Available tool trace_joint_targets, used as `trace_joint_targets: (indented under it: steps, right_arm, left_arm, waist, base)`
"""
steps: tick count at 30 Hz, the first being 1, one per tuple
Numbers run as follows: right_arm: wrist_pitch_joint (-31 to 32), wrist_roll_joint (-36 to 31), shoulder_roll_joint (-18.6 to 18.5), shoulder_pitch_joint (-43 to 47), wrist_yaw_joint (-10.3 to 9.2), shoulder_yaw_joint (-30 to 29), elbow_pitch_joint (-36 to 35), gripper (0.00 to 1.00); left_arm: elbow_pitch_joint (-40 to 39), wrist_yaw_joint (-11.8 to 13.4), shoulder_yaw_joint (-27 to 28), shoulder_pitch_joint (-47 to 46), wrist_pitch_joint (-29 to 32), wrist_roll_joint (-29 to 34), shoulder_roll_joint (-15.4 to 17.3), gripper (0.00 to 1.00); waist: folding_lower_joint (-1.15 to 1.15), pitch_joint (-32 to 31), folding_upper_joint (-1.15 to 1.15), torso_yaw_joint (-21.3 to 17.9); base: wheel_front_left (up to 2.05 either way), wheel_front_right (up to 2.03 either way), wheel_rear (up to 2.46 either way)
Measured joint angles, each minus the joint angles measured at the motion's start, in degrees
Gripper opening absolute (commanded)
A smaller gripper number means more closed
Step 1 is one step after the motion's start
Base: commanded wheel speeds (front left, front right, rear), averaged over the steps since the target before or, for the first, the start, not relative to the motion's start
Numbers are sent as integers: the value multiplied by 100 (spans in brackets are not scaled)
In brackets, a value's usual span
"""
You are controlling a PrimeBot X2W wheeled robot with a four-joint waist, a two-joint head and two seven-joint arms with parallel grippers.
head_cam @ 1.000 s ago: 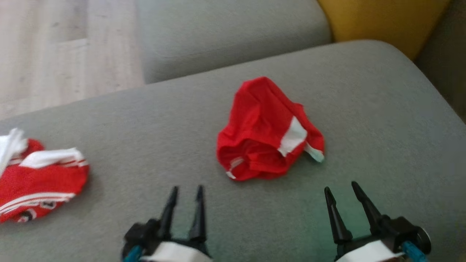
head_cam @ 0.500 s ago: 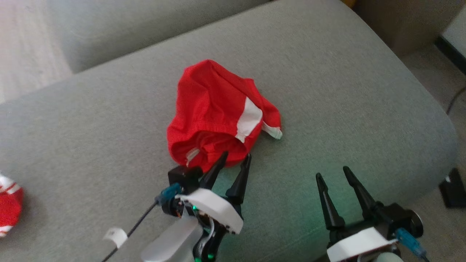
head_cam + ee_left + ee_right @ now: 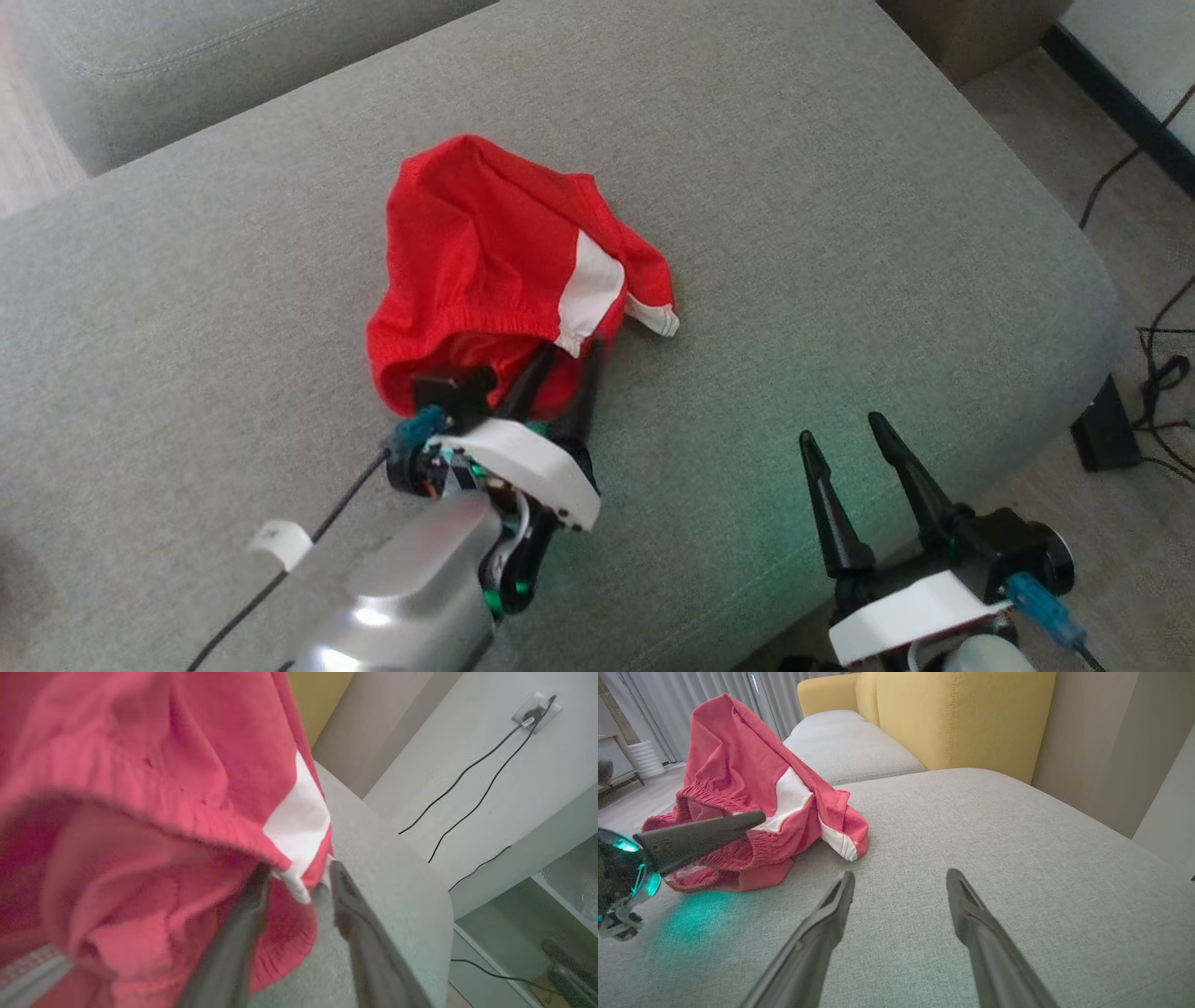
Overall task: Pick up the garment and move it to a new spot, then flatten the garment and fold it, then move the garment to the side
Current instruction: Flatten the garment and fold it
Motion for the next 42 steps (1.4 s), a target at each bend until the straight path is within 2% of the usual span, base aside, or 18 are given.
trace_joint_targets:
  steps: [1, 2, 3, 11, 16, 21, 23, 29, 33, 38, 42]
  right_arm:
    - [0, 0, 0, 0, -1, 0, 1, 100]
    - [0, 0, 0, 0, -1, 0, 1, 100]
    - [0, 0, 0, 0, 0, -1, 3, 100]
    - [0, 0, 2, 4, -1, -10, 9, 100]
    - [0, 0, 3, 36, -1, -145, 9, 100]
    - [0, 0, 4, 130, 0, -35, 70, 100]
    - [0, 0, 4, 143, -1, 101, 82, 100]
    - [0, 62, 3, 141, -1, 227, 116, 100]
    - [0, 62, 3, 152, -1, 153, 116, 100]
    - [0, 60, 3, 217, 0, -5, 88, 100]
    - [0, 45, 3, 415, 0, -49, 107, 100]
  left_arm:
    - [-14, 2, 66, -17, -1, 26, -2, 44]
    - [-14, 2, 66, -17, -1, 26, -2, 27]
    - [-38, 7, 158, -36, -2, 79, -1, 0]
    - [-237, -56, 298, -11, -3, 421, -4, 0]
    - [-721, -80, 533, 230, -3, 1062, -4, 0]
    - [-1040, -416, 453, 218, 33, 1365, 59, 0]
    - [-1136, -534, 307, -364, 321, 1415, 191, 0]
    - [-1444, -615, 93, -2199, 791, 1188, 341, 0]
    - [-1749, -653, -80, -2846, 860, 801, 470, 0]
    - [-1616, -658, -258, -2883, 1133, 563, 935, 0]
    - [-1217, -516, -407, -2057, 1325, 334, 1177, 0]
  waist:
    - [-1, -6, 0, 4]
    - [-1, -6, 0, 4]
    - [-1, -13, 0, 11]
    - [-1, -114, 0, 231]
    - [-1, -237, 0, 615]
    - [-1, -499, 0, 1028]
    - [-2, -688, 0, 1154]
    - [-1, -882, 0, 1091]
    - [-2, -976, 0, 1096]
    - [-2, -1028, 0, 1291]
    - [-1, -1032, 0, 1529]
  base:
    - [0, 0, 0]
    - [0, 0, 0]
    - [0, 0, 0]
    - [0, 0, 0]
    - [0, 0, 0]
    - [0, 0, 0]
    - [0, 0, 0]
    - [0, 0, 0]
    - [0, 0, 0]
    - [0, 0, 0]
    - [0, 0, 0]
